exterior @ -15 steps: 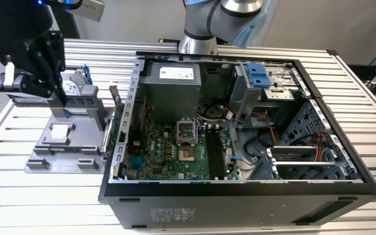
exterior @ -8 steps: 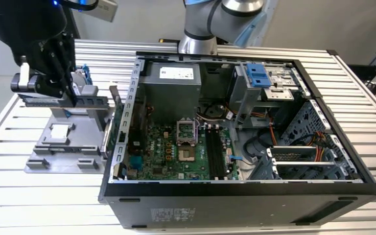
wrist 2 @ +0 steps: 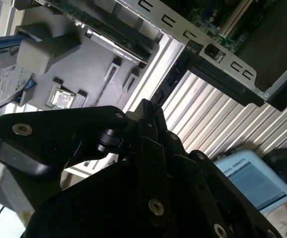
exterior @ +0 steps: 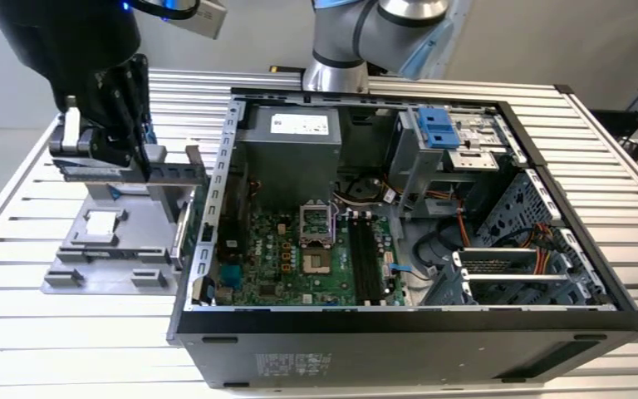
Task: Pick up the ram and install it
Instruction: 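Pick up the ram and move it above insertion slot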
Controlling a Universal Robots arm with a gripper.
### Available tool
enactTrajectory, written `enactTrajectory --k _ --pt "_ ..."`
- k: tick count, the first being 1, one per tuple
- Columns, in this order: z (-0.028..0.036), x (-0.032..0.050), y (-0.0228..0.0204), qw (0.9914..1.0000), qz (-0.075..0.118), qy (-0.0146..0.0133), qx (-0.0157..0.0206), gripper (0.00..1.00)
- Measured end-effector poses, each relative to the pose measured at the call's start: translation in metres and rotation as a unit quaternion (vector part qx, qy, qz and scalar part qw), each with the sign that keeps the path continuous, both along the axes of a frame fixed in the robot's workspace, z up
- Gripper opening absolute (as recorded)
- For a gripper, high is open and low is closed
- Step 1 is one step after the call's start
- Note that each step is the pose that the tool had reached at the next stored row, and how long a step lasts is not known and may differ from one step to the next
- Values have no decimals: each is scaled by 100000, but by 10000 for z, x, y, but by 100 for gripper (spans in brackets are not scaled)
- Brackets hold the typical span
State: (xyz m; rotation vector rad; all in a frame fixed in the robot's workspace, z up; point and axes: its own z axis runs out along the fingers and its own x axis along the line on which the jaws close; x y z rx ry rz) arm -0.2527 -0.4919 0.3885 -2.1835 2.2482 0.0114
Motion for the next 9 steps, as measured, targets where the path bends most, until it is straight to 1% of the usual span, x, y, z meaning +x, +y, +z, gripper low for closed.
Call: enactTrajectory --k 9 --pt "0 170 0 100000 -2 0 1 0"
